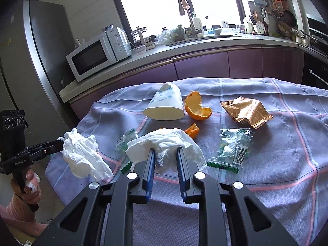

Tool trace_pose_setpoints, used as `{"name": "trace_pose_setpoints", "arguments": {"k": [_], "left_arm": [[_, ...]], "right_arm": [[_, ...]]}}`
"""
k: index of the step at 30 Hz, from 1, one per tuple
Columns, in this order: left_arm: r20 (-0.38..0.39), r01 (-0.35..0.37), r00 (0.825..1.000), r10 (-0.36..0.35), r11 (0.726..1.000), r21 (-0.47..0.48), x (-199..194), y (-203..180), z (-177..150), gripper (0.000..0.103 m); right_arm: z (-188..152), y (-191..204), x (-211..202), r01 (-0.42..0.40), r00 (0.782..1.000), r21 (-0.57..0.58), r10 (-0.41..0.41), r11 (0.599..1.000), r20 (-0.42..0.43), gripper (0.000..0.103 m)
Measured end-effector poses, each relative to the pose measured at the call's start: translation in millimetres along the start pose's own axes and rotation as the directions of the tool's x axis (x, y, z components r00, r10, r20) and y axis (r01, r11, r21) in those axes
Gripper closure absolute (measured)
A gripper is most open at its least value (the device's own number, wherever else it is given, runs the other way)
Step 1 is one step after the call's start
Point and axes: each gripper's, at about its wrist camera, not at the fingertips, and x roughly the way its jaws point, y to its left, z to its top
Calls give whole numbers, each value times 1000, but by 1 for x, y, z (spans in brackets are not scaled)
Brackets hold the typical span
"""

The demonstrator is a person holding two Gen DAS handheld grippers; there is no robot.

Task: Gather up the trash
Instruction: 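Return to the table and grasp white tissues with each tool, then lift the tissues and carry them toward the teal bin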

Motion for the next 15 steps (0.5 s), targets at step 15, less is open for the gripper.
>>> {"name": "trace_pose_setpoints", "arguments": {"k": [15], "left_arm": [[106, -138, 983, 151, 982, -128, -77, 55, -13, 95]], "right_arm": [[19, 65, 27, -157, 987, -104, 155, 982, -31, 84]]}}
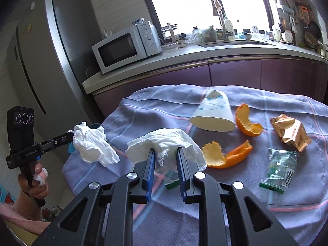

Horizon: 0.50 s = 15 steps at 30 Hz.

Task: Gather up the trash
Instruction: 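Lift the tissues and carry them toward the teal bin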

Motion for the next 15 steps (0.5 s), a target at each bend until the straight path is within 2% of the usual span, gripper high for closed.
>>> {"name": "trace_pose_setpoints", "arguments": {"k": [7, 15], "left_arm": [[66, -112, 991, 118, 990, -86, -41, 37, -2, 95], [115, -242, 957, 265, 953, -185, -89, 82, -10, 95]], "right_arm": [[17, 51, 40, -127, 991, -95, 122, 987, -56, 84], [35, 109, 87, -248, 966, -188, 228, 950, -122, 84]]}}
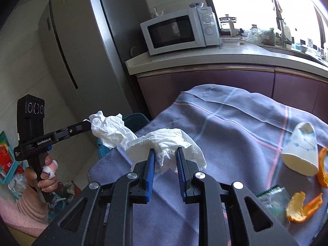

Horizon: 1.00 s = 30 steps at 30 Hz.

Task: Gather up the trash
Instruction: 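Lift the tissues and carry them toward the teal bin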

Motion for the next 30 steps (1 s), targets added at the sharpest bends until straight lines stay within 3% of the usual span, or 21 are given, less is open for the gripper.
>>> {"name": "trace_pose_setpoints", "arguments": {"k": [13, 30], "left_arm": [[8, -184, 982, 186, 975, -128, -8, 85, 0, 95], [-81, -295, 955, 285, 934, -202, 30, 144, -16, 95]], "right_arm": [[40, 49, 88, -115, 989, -103, 104, 988, -103, 84], [54, 86, 191, -125, 957, -150, 79, 981, -281, 81]]}}
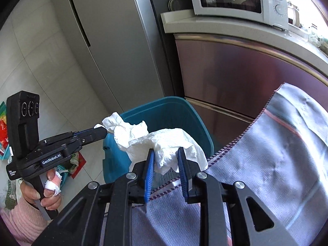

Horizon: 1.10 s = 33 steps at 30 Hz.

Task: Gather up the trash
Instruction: 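Lift the tissues and carry them toward the teal bin, then open both tools over the teal bin to drop the tissues, then grasp the white paper cup with the left tool while the right tool grasps the gold wrapper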

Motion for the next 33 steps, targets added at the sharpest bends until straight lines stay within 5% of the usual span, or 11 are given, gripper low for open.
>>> {"name": "trace_pose_setpoints", "arguments": {"k": [16, 20, 26, 33], "left_arm": [[-67, -37, 997, 38, 999, 9, 42, -8, -8, 92], [-61, -37, 997, 38, 999, 17, 44, -14, -10, 79], [-17, 8, 1000, -7, 997, 73, 28, -38, -9, 71], [22, 142, 989, -149, 970, 195, 8, -99, -11, 63]], "right_arm": [[3, -5, 27, 20, 997, 21, -18, 1000, -68, 69], [0, -8, 20, 15, 999, 37, -14, 999, -45, 69], [-14, -11, -15, 5, 999, 47, -6, 999, 35, 67], [-48, -19, -92, 30, 983, 78, -43, 996, 177, 62]]}}
